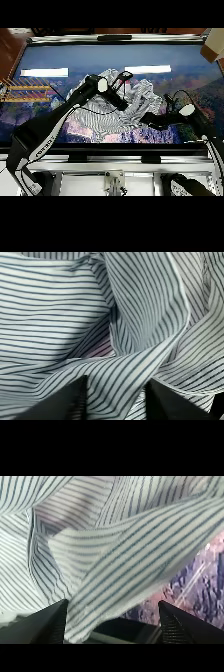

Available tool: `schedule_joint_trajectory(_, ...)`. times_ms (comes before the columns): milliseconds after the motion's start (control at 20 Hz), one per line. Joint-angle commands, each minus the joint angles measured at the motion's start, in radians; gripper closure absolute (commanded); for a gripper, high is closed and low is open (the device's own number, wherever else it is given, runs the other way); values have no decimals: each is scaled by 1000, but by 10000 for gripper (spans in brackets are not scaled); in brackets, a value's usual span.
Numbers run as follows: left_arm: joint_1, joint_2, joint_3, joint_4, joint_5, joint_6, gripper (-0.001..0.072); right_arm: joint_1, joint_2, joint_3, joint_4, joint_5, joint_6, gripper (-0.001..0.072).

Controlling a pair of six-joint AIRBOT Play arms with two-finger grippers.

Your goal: Fold the shirts.

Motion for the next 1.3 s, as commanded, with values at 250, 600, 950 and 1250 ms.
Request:
schedule_joint_trajectory(250,27,-17,0,-1,0,0,647,39,-43,-1,8,-137,135,172)
schedule_joint_trajectory(600,80,64,1,5,-43,-32,649,17,-80,51,23,-100,-34,644)
schedule_joint_trajectory(950,224,349,158,152,-41,-91,649,-138,25,540,-121,98,-243,644)
schedule_joint_trajectory(1250,301,699,236,159,86,-213,649,-169,235,947,-84,-116,-260,643)
